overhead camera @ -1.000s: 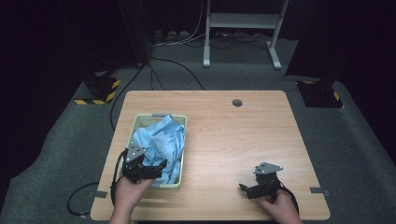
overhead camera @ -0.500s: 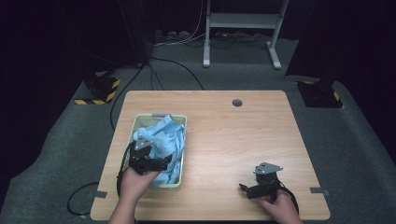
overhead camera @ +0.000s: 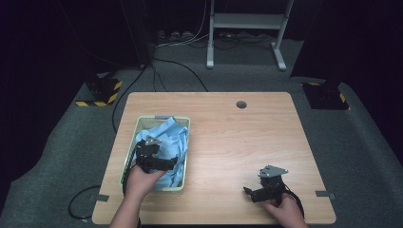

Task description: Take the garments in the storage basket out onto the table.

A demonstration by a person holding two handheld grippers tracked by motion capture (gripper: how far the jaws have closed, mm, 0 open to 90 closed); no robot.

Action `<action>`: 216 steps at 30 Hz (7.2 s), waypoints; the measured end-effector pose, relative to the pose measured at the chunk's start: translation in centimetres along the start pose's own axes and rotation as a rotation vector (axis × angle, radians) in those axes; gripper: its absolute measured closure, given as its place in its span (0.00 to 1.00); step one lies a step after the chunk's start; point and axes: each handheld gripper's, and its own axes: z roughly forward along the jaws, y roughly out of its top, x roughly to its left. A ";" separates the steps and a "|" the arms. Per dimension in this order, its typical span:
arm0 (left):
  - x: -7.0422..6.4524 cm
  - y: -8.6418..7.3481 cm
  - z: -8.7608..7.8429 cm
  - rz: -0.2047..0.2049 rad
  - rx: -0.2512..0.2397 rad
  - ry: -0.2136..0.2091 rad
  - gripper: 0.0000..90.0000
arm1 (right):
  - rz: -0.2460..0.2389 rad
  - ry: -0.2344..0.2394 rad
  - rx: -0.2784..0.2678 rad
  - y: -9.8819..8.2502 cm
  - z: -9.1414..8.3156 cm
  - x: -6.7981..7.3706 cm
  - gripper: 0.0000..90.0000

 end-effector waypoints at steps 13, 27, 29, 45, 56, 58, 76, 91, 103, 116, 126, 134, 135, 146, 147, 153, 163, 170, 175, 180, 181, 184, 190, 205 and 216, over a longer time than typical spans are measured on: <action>1.6 0.9 2.8 -0.019 0.237 -0.046 0.01 | 0.001 0.001 -0.001 0.0 0.0 0.0 0.00; 2.1 0.0 5.6 0.032 0.312 -0.016 0.10 | 0.000 0.000 0.000 0.0 0.0 0.0 0.00; 2.0 -0.1 5.7 0.044 0.308 -0.001 0.14 | 0.000 0.000 0.000 0.0 0.0 0.0 0.00; 1.1 0.8 4.6 0.156 0.342 0.063 0.75 | 0.001 0.001 -0.001 0.0 0.0 0.0 0.00; 1.7 0.0 -0.1 0.121 0.056 0.046 0.78 | 0.004 0.003 -0.003 0.0 0.0 0.0 0.00; 1.4 -0.2 -1.2 0.130 -0.005 0.053 0.78 | 0.002 0.002 -0.001 0.0 0.0 0.0 0.00; -0.5 -1.5 -8.5 0.173 -0.452 0.075 0.78 | 0.000 0.000 0.000 0.0 0.0 0.0 0.00; -1.9 -0.4 -11.7 0.200 -0.610 0.120 0.78 | 0.000 -0.001 0.000 0.0 0.0 0.0 0.00; -2.6 1.0 -13.0 0.208 -0.678 0.136 0.78 | 0.000 0.000 0.000 0.0 0.0 0.0 0.00; -3.5 2.0 -14.6 0.217 -0.775 0.148 0.78 | 0.001 0.000 0.000 0.0 0.0 0.0 0.00; -4.2 2.4 -15.1 0.230 -0.809 0.151 0.78 | 0.002 0.002 0.000 0.0 0.0 0.0 0.00; -4.5 2.7 -15.1 0.228 -0.821 0.143 0.78 | 0.002 0.002 0.000 0.0 0.0 0.0 0.00; -4.5 2.7 -15.1 0.227 -0.822 0.141 0.78 | 0.002 0.002 -0.001 0.0 0.0 0.0 0.00; -4.5 2.9 -14.9 0.214 -0.834 0.130 0.78 | 0.004 0.003 -0.002 0.0 0.0 0.0 0.00; -4.6 3.0 -14.8 0.213 -0.834 0.126 0.78 | 0.004 0.004 -0.002 0.0 0.0 0.0 0.00; -5.0 3.3 -14.5 0.213 -0.835 0.114 0.78 | 0.000 0.001 0.000 0.0 0.0 0.0 0.00; -5.9 4.3 -13.7 0.218 -0.840 0.084 0.78 | 0.003 0.005 -0.003 0.0 -0.1 0.0 0.00; -6.7 5.1 -13.2 0.228 -0.843 0.063 0.78 | 0.004 0.005 -0.003 0.0 -0.1 0.0 0.00; -7.3 5.6 -12.8 0.234 -0.844 0.050 0.78 | 0.003 0.005 -0.002 0.0 -0.1 0.0 0.00; -8.0 6.2 -12.3 0.241 -0.845 0.038 0.78 | 0.005 0.005 -0.003 0.0 -0.1 0.0 0.00; -8.0 6.2 -12.3 0.241 -0.845 0.038 0.78 | 0.005 0.005 -0.003 0.0 -0.1 0.0 0.00; -8.5 6.7 -11.9 0.250 -0.846 0.032 0.78 | 0.006 0.007 -0.003 -0.1 -0.1 0.0 0.00; -9.3 7.4 -11.3 0.256 -0.847 0.016 0.78 | 0.009 0.012 -0.005 -0.1 -0.1 -0.1 0.00; -12.2 9.2 -8.9 0.303 -0.845 0.009 0.78 | 0.013 0.019 -0.006 -0.1 -0.2 -0.1 0.00; -14.3 10.3 -7.0 0.312 -0.863 -0.009 0.78 | 0.016 0.024 -0.007 -0.1 -0.2 -0.1 0.00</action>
